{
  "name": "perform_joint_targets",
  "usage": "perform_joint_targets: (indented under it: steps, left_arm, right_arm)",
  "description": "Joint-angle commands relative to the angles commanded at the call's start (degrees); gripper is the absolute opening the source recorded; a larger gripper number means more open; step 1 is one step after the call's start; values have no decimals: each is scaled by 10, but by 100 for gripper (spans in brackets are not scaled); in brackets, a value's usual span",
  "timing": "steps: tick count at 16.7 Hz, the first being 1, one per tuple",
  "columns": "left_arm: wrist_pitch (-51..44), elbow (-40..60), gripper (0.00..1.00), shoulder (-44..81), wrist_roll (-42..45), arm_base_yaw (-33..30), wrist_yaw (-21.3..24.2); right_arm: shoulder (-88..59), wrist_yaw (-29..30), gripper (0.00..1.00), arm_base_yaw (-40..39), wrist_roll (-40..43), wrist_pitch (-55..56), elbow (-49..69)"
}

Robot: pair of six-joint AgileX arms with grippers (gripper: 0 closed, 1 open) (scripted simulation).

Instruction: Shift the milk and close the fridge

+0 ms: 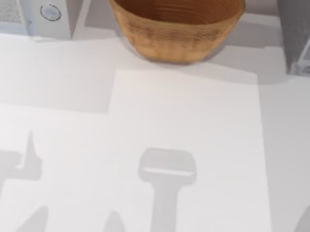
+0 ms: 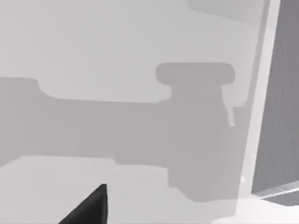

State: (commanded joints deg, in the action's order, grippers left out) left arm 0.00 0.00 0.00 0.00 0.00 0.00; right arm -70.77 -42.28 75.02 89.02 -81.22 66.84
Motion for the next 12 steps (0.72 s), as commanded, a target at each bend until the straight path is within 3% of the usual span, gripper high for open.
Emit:
perform_joint_targets:
  steps: [3, 6, 12]
  left_arm:
    - [0, 0, 100, 0, 0, 0, 0]
    - [0, 0, 100, 0, 0, 0, 0]
    - [0, 0, 100, 0, 0, 0, 0]
  right_arm:
    - [-160, -58, 100, 140, 144, -8, 44]
    - [-269, -98, 100, 237, 234, -19, 75]
    - [-332, -121, 100, 287, 274, -29, 93]
